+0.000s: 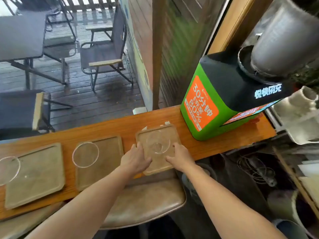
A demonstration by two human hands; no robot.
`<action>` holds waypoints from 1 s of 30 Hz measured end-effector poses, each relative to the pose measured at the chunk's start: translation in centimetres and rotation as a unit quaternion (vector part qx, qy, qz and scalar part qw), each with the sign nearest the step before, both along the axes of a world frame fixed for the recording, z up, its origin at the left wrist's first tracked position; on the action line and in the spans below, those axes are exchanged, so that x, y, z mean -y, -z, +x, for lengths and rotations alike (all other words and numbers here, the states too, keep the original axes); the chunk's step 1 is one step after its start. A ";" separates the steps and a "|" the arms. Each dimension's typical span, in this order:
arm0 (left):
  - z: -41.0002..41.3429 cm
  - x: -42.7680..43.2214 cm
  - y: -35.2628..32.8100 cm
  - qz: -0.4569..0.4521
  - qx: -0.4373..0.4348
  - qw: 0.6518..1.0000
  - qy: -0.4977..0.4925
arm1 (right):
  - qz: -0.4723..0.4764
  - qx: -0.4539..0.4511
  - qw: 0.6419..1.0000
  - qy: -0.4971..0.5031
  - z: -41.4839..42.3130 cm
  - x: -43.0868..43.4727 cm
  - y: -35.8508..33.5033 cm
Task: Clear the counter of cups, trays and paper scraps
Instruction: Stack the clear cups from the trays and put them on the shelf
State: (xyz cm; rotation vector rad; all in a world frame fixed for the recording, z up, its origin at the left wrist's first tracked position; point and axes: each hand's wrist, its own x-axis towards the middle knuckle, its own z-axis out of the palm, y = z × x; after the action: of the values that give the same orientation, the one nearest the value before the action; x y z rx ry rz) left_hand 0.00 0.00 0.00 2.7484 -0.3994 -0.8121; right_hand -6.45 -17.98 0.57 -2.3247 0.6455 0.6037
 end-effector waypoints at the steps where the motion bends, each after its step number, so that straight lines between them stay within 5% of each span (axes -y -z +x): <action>1: 0.3 0.1 0.1 -0.013 -0.014 1.000 -0.007 | 0.015 -0.004 1.000 0.009 0.3 -0.1 0.1; 7: 1.5 0.5 0.7 -0.150 -0.105 0.983 -0.024 | 0.085 0.013 0.996 0.032 1.2 -0.6 0.1; 13: 2.1 0.3 0.4 -0.177 -0.115 0.977 -0.025 | 0.104 0.046 0.993 0.033 2.0 -0.9 -0.8; 30: 4.7 -10.3 -8.4 -0.342 0.002 0.931 -0.125 | 0.150 0.141 0.975 -0.086 9.4 -9.0 -8.5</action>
State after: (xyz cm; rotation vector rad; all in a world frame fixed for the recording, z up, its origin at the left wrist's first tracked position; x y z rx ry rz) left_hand 4.71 10.33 8.43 2.0888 -0.2576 -0.4772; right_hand 2.90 -9.03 9.03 -2.1360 0.2057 0.4037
